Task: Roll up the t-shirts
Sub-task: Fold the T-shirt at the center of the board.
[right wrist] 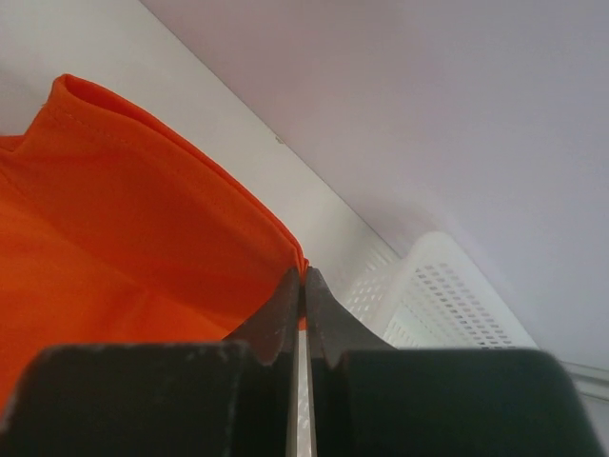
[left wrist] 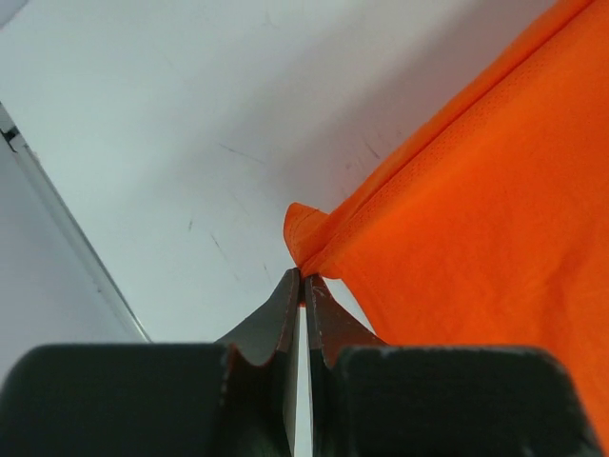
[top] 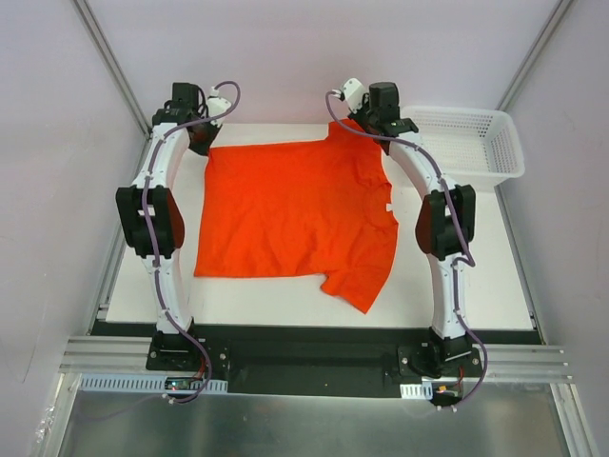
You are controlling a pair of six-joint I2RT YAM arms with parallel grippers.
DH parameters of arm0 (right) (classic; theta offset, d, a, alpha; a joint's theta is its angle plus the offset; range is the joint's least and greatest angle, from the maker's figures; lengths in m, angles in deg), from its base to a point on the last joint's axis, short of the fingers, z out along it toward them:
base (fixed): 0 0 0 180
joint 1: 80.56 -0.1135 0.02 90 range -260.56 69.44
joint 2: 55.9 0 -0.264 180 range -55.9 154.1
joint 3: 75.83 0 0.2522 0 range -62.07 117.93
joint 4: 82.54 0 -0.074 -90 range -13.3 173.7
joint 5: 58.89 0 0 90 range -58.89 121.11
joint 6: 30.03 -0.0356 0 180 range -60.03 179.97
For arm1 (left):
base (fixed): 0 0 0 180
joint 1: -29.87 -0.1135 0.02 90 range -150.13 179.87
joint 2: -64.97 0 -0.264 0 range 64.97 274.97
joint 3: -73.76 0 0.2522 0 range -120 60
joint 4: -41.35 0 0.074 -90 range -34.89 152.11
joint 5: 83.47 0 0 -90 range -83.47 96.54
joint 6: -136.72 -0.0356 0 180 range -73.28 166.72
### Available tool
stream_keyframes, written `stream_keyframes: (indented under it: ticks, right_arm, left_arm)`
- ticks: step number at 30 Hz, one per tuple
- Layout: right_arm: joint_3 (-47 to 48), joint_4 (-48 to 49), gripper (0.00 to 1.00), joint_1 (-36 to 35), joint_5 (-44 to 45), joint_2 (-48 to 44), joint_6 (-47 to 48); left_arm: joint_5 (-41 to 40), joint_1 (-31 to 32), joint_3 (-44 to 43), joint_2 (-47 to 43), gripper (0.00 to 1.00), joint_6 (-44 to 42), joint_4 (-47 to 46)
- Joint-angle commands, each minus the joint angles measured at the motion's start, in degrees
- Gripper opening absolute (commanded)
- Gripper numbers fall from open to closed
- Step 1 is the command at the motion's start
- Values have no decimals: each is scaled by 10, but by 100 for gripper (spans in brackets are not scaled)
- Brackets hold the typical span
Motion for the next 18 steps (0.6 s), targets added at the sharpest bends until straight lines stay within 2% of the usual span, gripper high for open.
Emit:
stream_keyframes:
  ticks: [1,6,10,18]
  right_arm:
    - [21,35,1,-2,17,1,8]
    - [-36,5,1,-1,4,-38,11]
    - [-101,-13,1,0,1,-82,0]
    - [-193,-74,1,0,-13,-145,-6]
  left_arm:
    - [1,-3,-47,24,0,-20,-2]
    - [44,-3,-47,27,0,-31,-2]
    - [80,-3,-15,6,0,-53,-2]
    - [78,-14,49,-20,0,-139,-3]
